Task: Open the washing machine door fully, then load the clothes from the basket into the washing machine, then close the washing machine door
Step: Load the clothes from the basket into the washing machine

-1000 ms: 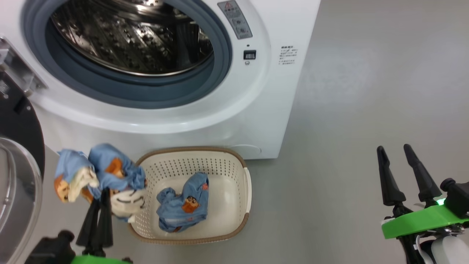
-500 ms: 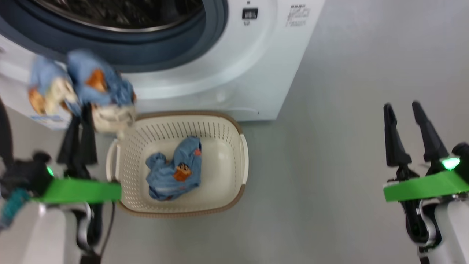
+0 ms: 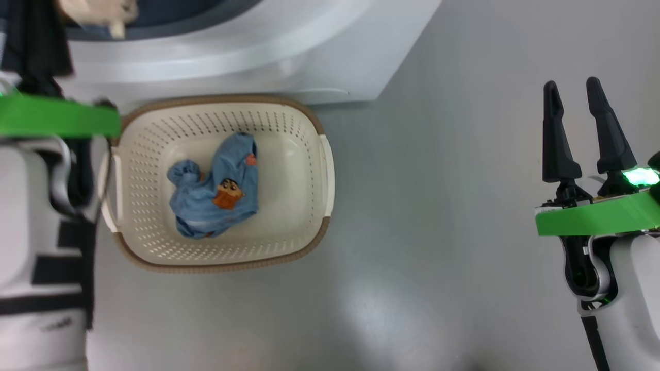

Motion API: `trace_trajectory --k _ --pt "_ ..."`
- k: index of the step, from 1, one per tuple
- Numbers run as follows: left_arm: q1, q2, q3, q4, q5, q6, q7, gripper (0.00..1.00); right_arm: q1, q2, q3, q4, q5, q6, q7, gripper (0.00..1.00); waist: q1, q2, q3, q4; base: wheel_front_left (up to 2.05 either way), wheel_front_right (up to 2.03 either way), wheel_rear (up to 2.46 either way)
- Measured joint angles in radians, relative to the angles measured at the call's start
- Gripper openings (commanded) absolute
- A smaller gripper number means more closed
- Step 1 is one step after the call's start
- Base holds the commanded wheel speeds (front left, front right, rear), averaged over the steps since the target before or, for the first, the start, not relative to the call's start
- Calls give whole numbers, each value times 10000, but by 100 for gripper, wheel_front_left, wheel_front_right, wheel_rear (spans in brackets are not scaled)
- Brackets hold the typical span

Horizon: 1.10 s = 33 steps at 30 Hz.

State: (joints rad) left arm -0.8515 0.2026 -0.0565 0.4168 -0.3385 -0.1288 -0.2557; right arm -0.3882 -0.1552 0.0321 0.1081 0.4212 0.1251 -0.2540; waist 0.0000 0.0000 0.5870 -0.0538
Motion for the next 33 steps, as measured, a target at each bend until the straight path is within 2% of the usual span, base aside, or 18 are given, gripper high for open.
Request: trace_trajectory --k 5,11,15,16,17,18,25,33 --pt "-1464 163 58 1323 -88 0 -8 0 -205 117 211 17 -13 0 0 100 0 0 560 -182 0 0 0" --pt "-2776 476 -341 3139 -75 2 -8 0 -474 282 397 92 -12 0 0 100 0 0 954 -490 0 0 0" --pt "-3556 742 -535 3799 -67 0 -6 0 -590 378 619 157 0 0 0 100 0 0 1044 -765 0 0 0" --pt "-3741 807 -558 3791 -58 0 -6 16 -590 416 625 157 4 0 0 100 0 0 1057 -829 0 0 0" --pt "-3900 886 -575 3726 52 0 -8 94 -590 433 625 153 4 0 0 100 1 0 1070 -886 0 0 0" --pt "-4033 941 -516 3649 192 2 -8 100 -590 435 625 153 4 0 0 100 1 0 1081 -938 0 0 0" --pt "-3983 878 146 3164 874 79 -10 100 -580 531 623 155 8 0 0 100 0 0 924 -1186 0 0 0" --pt "-3076 518 621 3185 1028 48 -10 100 -525 573 619 238 6 0 0 100 1 0 479 -1242 0 0 0"
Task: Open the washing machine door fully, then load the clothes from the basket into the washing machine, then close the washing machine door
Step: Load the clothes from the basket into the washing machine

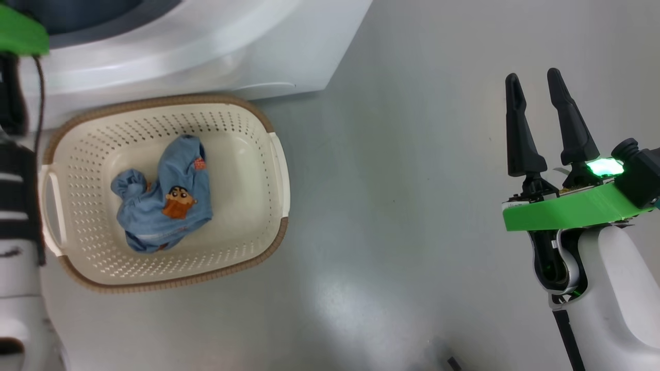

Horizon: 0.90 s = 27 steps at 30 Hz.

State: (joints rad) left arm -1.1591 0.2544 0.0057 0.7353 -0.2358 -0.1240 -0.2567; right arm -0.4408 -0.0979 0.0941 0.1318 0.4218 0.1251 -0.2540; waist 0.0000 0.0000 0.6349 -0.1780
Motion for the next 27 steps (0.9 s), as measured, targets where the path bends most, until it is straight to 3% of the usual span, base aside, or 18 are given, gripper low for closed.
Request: trace_trajectory --k 14,27 --pt "2124 -851 815 -635 98 -33 0 100 422 -242 0 86 0 0 0 100 0 0 -996 234 0 0 0" --pt "4619 -1553 928 -1457 134 -46 0 100 1179 -602 21 293 0 0 0 100 0 0 -2357 612 0 0 0"
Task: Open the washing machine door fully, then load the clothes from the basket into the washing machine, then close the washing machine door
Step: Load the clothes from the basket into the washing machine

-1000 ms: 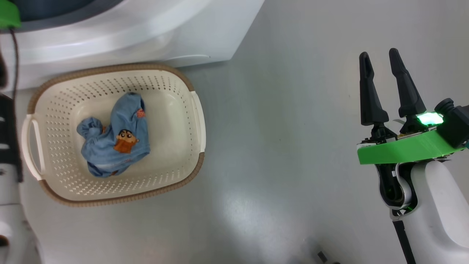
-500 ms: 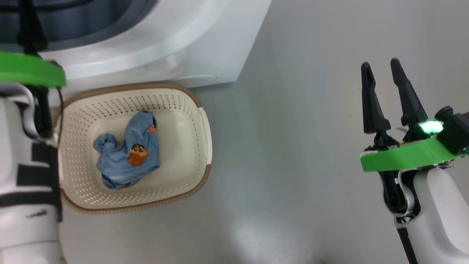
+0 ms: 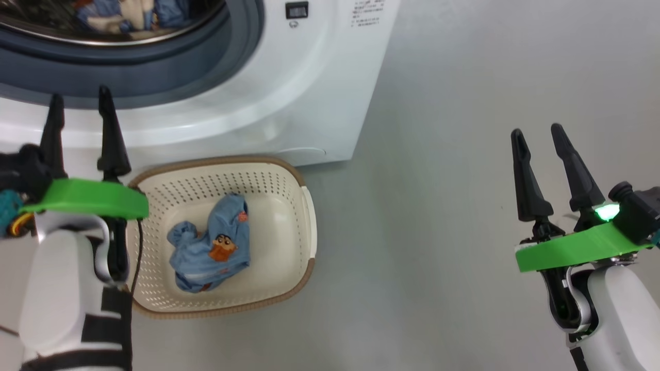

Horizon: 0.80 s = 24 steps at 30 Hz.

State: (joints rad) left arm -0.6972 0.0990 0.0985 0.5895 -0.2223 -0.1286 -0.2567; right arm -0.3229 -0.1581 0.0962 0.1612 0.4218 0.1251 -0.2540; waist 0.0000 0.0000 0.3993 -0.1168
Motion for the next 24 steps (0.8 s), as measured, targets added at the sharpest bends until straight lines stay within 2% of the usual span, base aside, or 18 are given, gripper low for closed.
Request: trace_trajectory --k 8,24 --pt "1441 -253 105 -709 236 0 2 100 572 -102 -65 159 8 0 0 100 0 0 -858 290 0 0 0" --pt "4137 -322 284 -1900 585 0 2 100 1655 -295 -267 226 13 0 0 100 1 0 -2331 794 0 0 0"
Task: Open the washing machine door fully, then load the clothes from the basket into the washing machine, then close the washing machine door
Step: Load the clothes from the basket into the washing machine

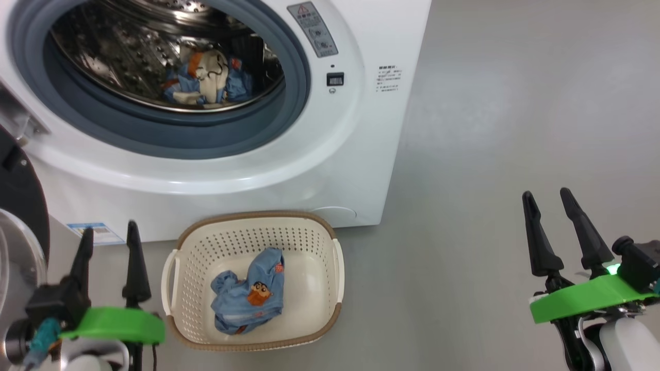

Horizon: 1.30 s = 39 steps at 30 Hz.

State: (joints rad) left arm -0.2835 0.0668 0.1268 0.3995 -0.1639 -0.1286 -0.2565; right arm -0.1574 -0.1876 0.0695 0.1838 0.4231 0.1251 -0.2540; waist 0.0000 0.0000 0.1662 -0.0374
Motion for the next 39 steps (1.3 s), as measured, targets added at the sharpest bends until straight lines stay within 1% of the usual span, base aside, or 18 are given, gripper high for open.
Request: trace_trajectory --k 8,15,20,39 --pt "1206 -50 100 -660 173 0 0 100 516 -23 -128 -33 0 0 0 100 0 0 -501 40 0 0 0" --pt "1806 -205 153 -1252 272 0 2 100 823 -2 -268 -67 0 0 0 100 0 0 -599 36 0 0 0" --pt "1871 -219 174 -1438 278 0 2 100 849 12 -326 -75 0 0 0 100 0 0 -550 35 0 0 0" --pt "1880 -253 192 -1461 276 0 2 100 849 13 -345 -136 0 0 0 100 0 0 -439 22 0 0 0"
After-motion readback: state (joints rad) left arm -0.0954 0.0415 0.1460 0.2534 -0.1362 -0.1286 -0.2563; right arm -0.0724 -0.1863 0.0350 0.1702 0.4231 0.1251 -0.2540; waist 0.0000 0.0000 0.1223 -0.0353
